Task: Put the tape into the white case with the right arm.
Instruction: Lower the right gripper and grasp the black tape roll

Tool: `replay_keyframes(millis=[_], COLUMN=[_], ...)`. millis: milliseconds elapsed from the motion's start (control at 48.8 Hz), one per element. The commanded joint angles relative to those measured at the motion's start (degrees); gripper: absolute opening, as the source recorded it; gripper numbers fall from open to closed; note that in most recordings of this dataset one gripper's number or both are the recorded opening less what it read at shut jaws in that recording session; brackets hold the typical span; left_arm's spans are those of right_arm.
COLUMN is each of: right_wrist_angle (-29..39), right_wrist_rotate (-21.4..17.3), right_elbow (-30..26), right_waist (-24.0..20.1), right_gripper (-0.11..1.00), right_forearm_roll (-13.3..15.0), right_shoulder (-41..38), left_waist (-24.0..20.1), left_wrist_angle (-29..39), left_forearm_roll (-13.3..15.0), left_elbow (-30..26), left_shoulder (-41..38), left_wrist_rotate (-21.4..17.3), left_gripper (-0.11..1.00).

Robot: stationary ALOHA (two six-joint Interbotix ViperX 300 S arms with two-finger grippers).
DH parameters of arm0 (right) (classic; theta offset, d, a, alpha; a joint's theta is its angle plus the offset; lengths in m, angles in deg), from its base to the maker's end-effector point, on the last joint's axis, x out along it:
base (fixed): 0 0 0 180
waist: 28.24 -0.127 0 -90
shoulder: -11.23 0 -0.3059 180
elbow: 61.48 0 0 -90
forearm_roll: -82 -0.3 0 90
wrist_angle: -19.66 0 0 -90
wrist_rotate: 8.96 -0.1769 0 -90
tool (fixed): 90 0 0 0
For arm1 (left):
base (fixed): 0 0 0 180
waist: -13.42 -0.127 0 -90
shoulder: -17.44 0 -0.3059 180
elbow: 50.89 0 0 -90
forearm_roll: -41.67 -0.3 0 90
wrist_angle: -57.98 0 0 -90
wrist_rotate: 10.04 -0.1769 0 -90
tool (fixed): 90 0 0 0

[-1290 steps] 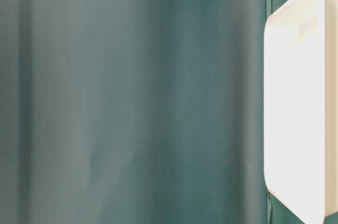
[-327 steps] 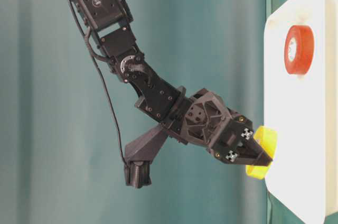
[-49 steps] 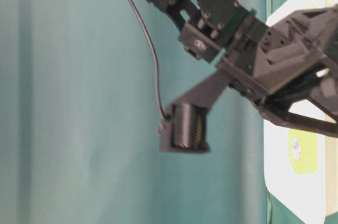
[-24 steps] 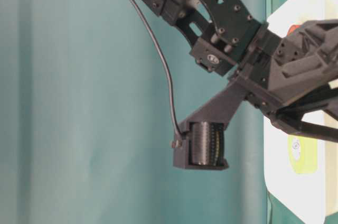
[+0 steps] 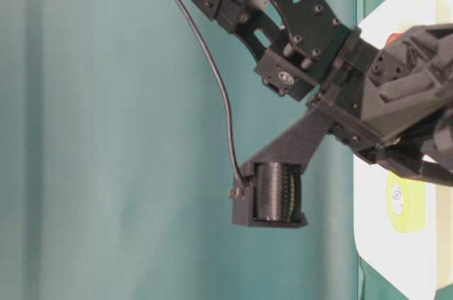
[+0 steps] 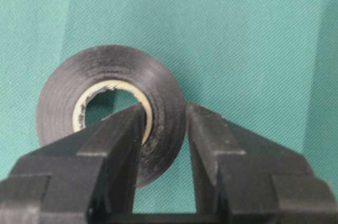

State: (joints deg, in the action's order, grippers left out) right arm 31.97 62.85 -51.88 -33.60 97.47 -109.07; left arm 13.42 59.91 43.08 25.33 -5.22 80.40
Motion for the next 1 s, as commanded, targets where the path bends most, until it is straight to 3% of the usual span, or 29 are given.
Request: replay_keyframes(millis=[0, 225, 492, 983], right_wrist_angle=[-0.2, 0.6, 6.4, 6.9], right_wrist_rotate=[-0.1, -0.2, -0.3, -0.3], right_elbow=[-1.3, -1.7, -3.1, -3.5], right_waist=[0.1, -0.3, -1.2, 0.5], right_gripper=[-0.01, -0.01, -0.01, -0.01], right_forearm_roll=[0.1, 0.1, 0.1, 0.1], right_shoulder=[1.1, 2.5, 7.5, 7.8], left_waist=[-0.1, -0.1, -0.1, 0.0], left_wrist_angle=[-0.4, -0.4, -0.3, -0.4], left_forearm_roll=[0.0, 0.0, 0.0, 0.0], left_elbow=[-0.7, -0.7, -0.7, -0.7], left_shoulder=[-0.4, -0.4, -0.4, -0.4], left_wrist_rotate=[0.0, 0.1, 0.0, 0.1], left_gripper=[0.00, 0.00, 0.00, 0.00])
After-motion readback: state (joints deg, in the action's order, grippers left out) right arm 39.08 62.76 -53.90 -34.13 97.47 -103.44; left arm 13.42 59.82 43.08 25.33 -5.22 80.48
